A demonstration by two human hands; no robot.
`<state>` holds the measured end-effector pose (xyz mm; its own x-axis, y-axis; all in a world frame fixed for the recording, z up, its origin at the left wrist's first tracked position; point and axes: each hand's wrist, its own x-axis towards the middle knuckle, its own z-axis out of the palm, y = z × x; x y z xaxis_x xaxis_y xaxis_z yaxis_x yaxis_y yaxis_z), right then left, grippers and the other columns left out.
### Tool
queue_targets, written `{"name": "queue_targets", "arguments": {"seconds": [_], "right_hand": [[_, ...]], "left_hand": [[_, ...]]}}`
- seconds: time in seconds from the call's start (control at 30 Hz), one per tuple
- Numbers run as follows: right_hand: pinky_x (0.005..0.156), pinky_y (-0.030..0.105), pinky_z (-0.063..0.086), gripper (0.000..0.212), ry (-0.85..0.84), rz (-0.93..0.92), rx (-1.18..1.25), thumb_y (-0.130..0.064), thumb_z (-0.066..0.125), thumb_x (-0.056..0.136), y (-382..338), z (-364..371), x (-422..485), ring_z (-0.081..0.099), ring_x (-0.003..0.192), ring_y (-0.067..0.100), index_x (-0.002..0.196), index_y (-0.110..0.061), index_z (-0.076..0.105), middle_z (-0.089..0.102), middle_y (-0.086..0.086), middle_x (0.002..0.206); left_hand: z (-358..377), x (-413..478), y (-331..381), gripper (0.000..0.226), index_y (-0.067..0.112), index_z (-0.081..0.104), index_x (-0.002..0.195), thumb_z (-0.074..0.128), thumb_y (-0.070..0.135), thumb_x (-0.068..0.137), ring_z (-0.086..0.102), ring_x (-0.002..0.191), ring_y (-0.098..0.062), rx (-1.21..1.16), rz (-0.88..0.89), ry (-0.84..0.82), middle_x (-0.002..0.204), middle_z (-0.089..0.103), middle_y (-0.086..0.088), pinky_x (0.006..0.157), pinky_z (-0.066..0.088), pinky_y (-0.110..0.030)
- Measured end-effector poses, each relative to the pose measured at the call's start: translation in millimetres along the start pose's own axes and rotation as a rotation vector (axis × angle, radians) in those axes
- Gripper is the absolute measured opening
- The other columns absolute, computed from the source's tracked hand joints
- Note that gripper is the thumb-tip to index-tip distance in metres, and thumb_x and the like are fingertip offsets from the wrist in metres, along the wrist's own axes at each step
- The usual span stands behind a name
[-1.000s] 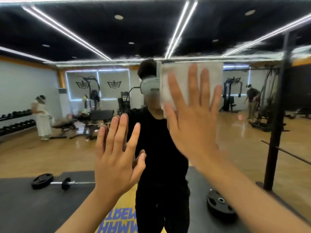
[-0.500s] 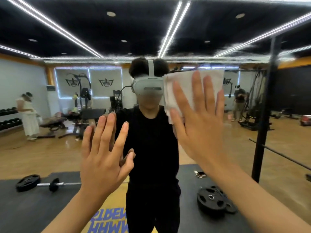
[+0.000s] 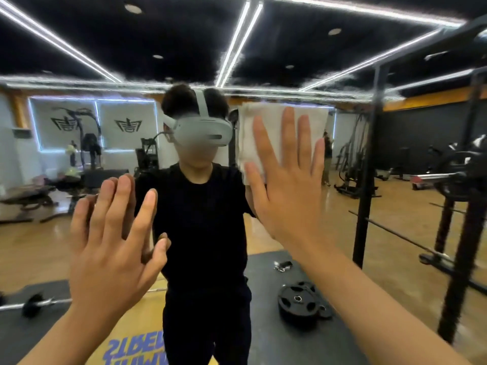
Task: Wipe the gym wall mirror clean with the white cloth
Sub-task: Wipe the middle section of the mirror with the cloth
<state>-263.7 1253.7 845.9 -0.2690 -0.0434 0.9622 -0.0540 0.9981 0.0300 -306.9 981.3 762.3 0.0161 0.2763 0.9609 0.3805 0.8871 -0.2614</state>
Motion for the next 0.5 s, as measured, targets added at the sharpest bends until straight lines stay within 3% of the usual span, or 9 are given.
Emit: {"name": "queue_targets", "arguments": {"seconds": [0.1,0.23,0.37,0.5], "right_hand": [[0.128,0.063,0.002,0.06,-0.059,0.003,0.026,-0.046,0.022,0.113,-4.5,21.5,-83.6,-0.006,0.162,0.037,0.168,-0.031,0.007,-0.005,0.014,0.176],[0.118,0.064,0.02,0.057,-0.247,-0.086,0.023,-0.05,0.021,0.113,-2.6,34.4,-181.1,0.002,0.163,0.034,0.168,-0.037,0.013,0.002,0.008,0.177],[0.128,0.061,0.007,0.058,-0.07,-0.124,0.051,-0.051,0.021,0.113,1.9,15.6,-69.0,-0.001,0.163,0.032,0.168,-0.035,0.01,-0.001,0.008,0.176],[0.128,0.062,0.0,0.061,0.02,0.002,0.023,-0.049,0.019,0.113,-7.8,-1.7,23.6,-0.01,0.162,0.032,0.169,-0.029,0.007,-0.006,0.012,0.176]], "left_hand": [[1.0,-0.3,0.9,0.062,0.01,0.04,0.159,0.045,0.038,0.105,0.017,0.162,-0.034,-0.009,-0.005,0.003,0.173,0.02,-0.019,0.128,0.016,-0.061],[-0.2,-0.7,0.3,0.063,0.01,0.04,0.159,0.046,0.037,0.103,0.016,0.162,-0.033,-0.005,0.007,0.007,0.174,0.019,-0.019,0.129,0.016,-0.06],[0.3,-0.3,1.6,0.065,0.011,0.037,0.162,0.046,0.037,0.103,0.017,0.162,-0.034,0.015,0.001,0.01,0.171,0.025,-0.024,0.129,0.015,-0.059],[0.9,-0.2,0.7,0.064,0.012,0.037,0.162,0.047,0.037,0.103,0.018,0.162,-0.034,0.017,0.012,0.009,0.171,0.025,-0.023,0.129,0.015,-0.058]]}}
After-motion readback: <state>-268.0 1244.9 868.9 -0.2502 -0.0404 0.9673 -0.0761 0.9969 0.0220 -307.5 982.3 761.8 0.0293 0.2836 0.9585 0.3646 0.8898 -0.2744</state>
